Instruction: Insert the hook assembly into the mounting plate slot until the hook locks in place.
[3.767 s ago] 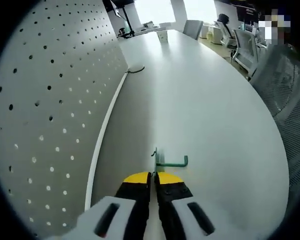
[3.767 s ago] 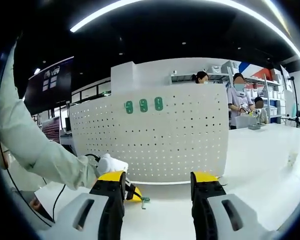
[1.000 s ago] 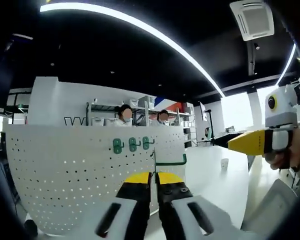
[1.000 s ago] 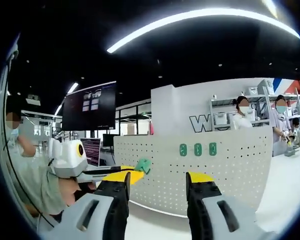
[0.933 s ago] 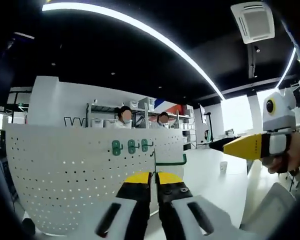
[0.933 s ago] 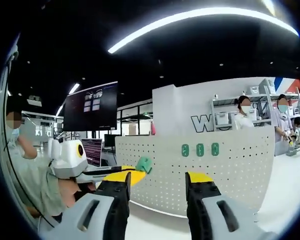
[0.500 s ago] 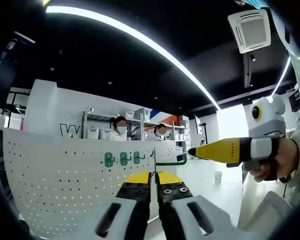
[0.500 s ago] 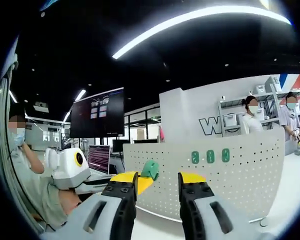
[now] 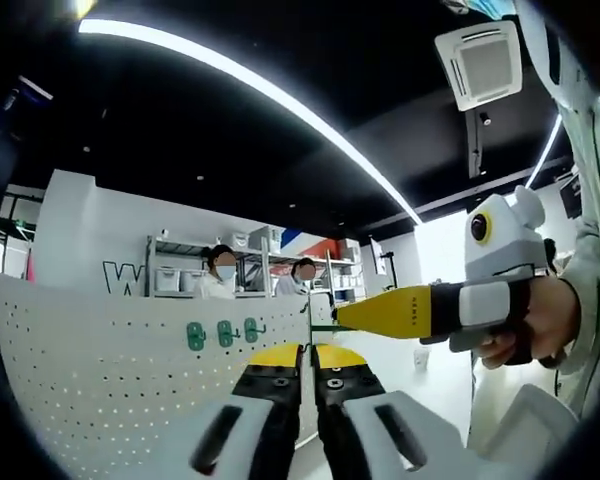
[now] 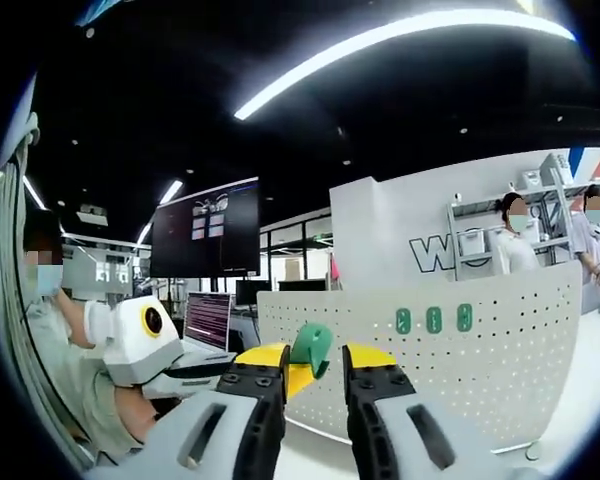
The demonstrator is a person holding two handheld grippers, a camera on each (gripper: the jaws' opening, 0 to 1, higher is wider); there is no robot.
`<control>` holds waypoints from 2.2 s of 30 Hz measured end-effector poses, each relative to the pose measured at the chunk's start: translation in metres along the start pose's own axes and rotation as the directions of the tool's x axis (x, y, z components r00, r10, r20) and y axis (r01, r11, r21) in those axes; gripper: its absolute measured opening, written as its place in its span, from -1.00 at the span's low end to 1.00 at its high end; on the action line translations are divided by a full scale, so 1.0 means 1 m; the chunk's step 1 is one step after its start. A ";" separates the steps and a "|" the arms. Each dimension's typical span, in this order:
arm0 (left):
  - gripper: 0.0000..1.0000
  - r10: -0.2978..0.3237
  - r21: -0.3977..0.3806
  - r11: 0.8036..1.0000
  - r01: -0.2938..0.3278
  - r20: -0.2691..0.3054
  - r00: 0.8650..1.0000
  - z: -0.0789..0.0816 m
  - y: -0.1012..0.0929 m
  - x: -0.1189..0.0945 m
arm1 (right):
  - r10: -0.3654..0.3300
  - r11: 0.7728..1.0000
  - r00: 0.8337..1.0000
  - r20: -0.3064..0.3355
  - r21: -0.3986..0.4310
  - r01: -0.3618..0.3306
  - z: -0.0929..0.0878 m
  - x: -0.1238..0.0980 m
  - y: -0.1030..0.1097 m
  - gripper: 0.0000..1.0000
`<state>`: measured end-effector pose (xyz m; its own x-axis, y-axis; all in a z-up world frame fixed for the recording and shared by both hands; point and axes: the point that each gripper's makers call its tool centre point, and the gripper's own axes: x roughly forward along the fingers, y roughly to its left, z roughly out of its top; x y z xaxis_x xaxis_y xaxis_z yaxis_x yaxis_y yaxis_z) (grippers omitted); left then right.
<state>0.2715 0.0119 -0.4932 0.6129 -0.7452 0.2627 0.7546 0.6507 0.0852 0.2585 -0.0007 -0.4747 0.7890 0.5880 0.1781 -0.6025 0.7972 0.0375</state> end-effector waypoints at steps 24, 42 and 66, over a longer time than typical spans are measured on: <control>-0.92 -0.048 0.021 0.999 0.048 -0.006 0.999 0.000 -0.014 0.002 | 0.023 1.000 1.000 -0.002 0.001 -0.023 -0.005 -0.003 0.006 -0.96; -0.83 -0.042 0.017 0.999 0.043 -0.033 0.999 -0.005 -0.014 -0.001 | 0.004 0.999 1.000 0.009 -0.046 -0.004 -0.006 -0.005 0.005 -0.98; -0.13 0.070 0.023 0.997 -0.068 -0.077 0.995 -0.016 0.005 -0.019 | -0.115 0.987 0.993 0.026 -0.107 0.118 -0.003 -0.009 -0.043 -0.98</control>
<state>0.2671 0.0269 -0.5137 0.6803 -0.7071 0.1929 0.7055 0.7031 0.0894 0.2775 -0.0404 -0.4808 0.8499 0.4882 0.1983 -0.4893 0.8709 -0.0468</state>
